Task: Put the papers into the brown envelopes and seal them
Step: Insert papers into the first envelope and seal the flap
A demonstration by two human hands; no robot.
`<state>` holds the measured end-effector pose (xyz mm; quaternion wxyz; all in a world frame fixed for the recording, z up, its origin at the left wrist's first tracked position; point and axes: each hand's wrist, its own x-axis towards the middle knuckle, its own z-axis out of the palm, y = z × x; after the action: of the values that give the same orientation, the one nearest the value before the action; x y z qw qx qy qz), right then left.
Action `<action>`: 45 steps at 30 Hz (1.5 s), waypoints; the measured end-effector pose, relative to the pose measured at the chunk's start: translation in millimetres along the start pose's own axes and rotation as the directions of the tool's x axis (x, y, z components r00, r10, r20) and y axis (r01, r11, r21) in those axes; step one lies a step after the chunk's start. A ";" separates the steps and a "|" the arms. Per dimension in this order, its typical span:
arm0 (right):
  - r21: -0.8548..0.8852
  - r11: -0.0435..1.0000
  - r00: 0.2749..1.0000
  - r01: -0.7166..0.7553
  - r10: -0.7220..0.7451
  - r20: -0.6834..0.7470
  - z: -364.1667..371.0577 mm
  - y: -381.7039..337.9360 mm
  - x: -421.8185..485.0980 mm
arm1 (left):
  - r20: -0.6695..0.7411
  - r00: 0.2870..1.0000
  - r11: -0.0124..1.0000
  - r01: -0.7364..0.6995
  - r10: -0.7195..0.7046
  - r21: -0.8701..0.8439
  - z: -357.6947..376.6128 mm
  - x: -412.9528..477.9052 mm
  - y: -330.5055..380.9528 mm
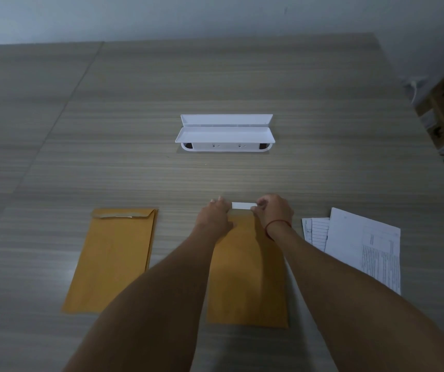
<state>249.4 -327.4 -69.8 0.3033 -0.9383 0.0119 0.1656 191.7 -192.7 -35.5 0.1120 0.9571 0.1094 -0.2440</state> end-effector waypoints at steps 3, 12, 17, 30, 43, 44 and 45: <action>0.032 0.999 1.000 0.013 -0.012 -0.027 1.3 2.1 -2.1 | 0.001 1.000 1.000 0.001 -0.001 -0.008 -0.2 0.3 0.2; 0.020 0.999 1.000 0.026 -0.026 -0.016 2.7 2.2 -3.9 | -0.012 1.000 1.000 0.002 -0.003 -0.030 -1.5 -1.8 1.0; -0.002 1.000 1.000 0.011 -0.011 0.014 -2.2 -1.6 -1.8 | -0.003 1.000 1.000 0.001 -0.001 -0.018 -2.2 -2.2 1.8; 0.115 0.983 0.989 -0.144 0.147 -0.010 -0.8 -4.1 -12.2 | 0.005 1.000 1.000 0.015 -0.015 -0.024 -4.7 -3.8 3.2; 0.095 0.938 0.933 -0.334 0.343 -0.109 5.1 -15.9 -20.8 | 0.007 1.000 1.000 0.015 -0.015 -0.001 -4.3 -6.8 3.9; 0.091 0.935 0.928 -0.344 0.353 -0.117 5.4 -16.7 -21.6 | 0.011 1.000 1.000 0.016 -0.016 -0.006 -4.6 -6.9 3.8; 0.092 0.930 0.924 -0.355 0.364 -0.114 5.2 -17.5 -21.7 | 0.014 1.000 1.000 0.016 -0.015 -0.010 -4.7 -6.8 3.5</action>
<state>229.4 -311.8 -57.0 0.2987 -0.9178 0.2092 0.1570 188.9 -195.9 -27.5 0.1157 0.9538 0.1172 -0.2511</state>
